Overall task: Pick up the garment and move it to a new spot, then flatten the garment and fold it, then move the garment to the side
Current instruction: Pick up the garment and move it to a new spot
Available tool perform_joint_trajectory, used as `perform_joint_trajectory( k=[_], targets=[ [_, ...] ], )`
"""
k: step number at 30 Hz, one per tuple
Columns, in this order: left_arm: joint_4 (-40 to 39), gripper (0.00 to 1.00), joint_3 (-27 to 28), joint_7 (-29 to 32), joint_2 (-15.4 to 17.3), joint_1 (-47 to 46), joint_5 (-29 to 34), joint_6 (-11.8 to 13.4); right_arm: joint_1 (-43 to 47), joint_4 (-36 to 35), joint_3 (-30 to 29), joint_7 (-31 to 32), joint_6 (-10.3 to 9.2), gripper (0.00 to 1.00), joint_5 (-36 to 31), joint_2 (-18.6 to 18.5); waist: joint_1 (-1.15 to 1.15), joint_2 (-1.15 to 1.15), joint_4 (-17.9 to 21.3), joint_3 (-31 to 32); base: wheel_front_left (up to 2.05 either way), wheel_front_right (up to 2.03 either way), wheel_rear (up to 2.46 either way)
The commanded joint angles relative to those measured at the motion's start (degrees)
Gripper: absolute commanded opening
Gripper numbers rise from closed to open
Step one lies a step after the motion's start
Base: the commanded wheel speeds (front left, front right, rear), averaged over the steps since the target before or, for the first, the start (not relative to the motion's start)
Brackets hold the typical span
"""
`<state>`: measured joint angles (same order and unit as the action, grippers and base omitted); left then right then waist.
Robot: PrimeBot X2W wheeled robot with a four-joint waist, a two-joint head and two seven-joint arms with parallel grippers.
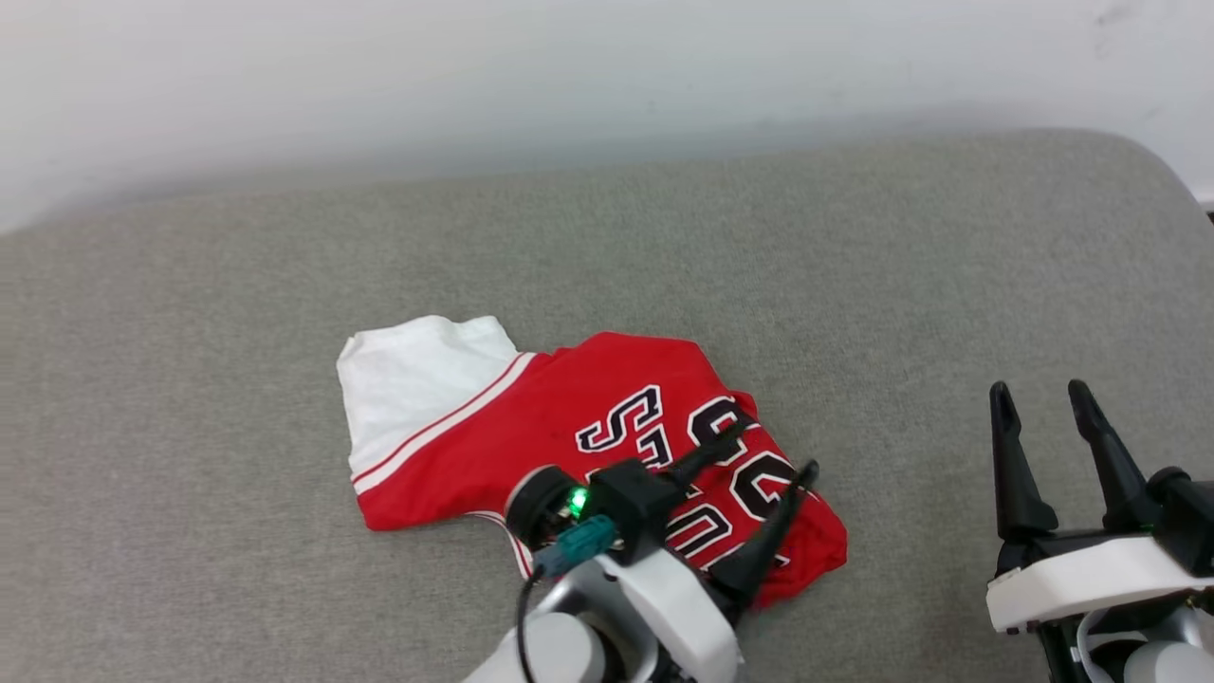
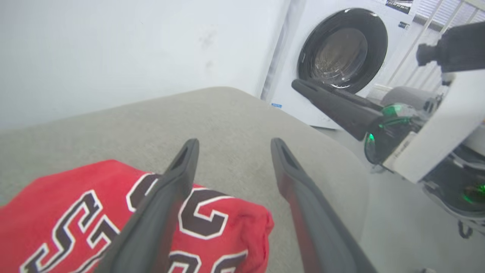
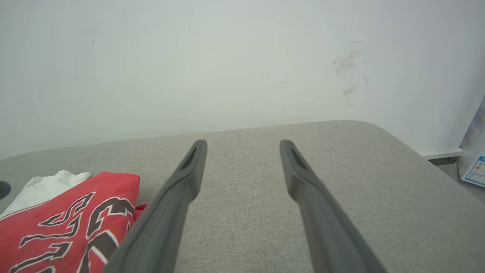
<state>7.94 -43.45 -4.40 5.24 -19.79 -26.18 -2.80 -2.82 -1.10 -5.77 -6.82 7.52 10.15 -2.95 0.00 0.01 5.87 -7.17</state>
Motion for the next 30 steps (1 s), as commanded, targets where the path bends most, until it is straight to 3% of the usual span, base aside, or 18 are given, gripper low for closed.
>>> perform_joint_trajectory(
  k=[1,8,13,21,30],
  targets=[
    [-0.89,1.00,1.42,-1.93,1.13,1.21,0.92,1.55,1.34,-0.52,0.14,0.63,-0.06,1.00,-0.41,0.10,0.00,-0.01,-1.70,2.35,0.00,0.00,0.00],
    [-0.83,1.00,9.16,-7.17,5.15,3.98,0.87,8.15,4.20,-2.01,0.73,2.60,-0.06,1.00,-0.84,0.09,0.00,-0.01,-4.09,4.96,0.00,0.00,0.00],
    [0.01,1.00,14.32,-9.25,8.43,7.48,0.14,11.20,6.41,-2.94,0.83,3.76,-0.06,1.00,-0.60,0.09,0.00,-0.01,-5.63,6.98,0.00,0.00,0.00],
    [-0.77,1.00,20.10,-10.37,13.06,13.93,-1.94,12.96,8.95,-4.18,1.09,4.64,-0.06,1.00,-0.10,0.10,0.00,-0.01,-6.61,8.72,0.00,0.00,0.00],
    [-1.77,1.00,21.82,-10.59,14.33,17.22,-2.22,13.17,10.33,-4.43,1.17,5.08,-0.06,1.00,-0.38,0.10,0.00,-0.01,-6.36,10.02,0.00,0.00,0.00]
  ],
)
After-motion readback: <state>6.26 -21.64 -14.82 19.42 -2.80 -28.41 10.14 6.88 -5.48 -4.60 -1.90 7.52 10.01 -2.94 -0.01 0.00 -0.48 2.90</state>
